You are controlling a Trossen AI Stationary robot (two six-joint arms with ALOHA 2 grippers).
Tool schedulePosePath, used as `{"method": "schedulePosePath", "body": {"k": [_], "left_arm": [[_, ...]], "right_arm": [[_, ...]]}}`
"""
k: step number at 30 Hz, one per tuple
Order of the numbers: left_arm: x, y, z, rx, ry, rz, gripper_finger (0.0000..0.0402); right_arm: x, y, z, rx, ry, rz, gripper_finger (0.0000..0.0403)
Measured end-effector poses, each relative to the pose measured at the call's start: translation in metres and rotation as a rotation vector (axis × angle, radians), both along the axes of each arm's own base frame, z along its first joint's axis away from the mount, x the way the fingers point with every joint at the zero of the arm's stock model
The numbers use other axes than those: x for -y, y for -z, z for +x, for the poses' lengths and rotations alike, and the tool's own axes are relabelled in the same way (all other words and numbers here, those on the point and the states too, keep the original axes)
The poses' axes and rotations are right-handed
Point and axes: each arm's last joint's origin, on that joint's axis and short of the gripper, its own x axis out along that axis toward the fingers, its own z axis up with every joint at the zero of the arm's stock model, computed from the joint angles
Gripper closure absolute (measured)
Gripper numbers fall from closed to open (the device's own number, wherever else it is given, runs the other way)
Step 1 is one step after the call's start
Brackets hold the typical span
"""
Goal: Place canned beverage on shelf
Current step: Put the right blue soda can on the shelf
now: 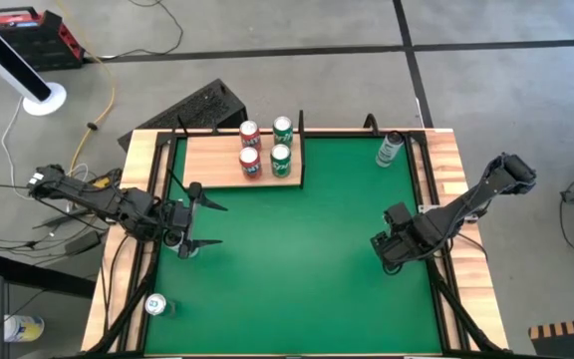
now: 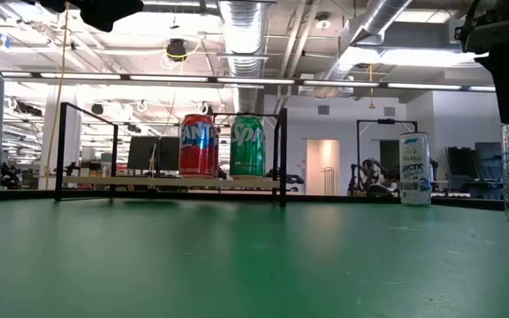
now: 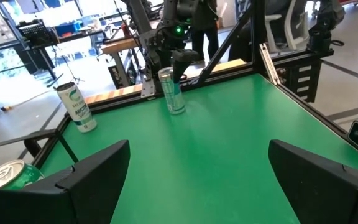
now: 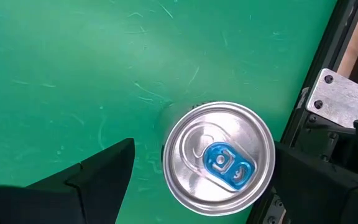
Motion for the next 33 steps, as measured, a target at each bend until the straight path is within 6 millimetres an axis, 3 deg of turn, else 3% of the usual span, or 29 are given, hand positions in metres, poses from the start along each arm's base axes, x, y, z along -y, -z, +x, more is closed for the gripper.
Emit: {"method": "schedulePosePath", "body": {"k": [14, 26, 33], "left_arm": [[0.000, 0.000, 0.000, 0.002, 0.003, 0.036, 0.0033], [0.000, 0.003, 0.001, -0.029, -0.002, -0.056, 0.0033], [-0.001, 0.005, 0.000, -0.055, -0.041, -0.094, 0.0033]], "right_arm": [[-0.001, -0.002, 0.001, -0.012, -0.024, 0.024, 0.0131], [-0.004, -0.036, 0.016, 0.181, -0.119, -0.049, 0.0135], [-0.003, -0.061, 0.048, 0.406, -0.235, -0.094, 0.0135]]}}
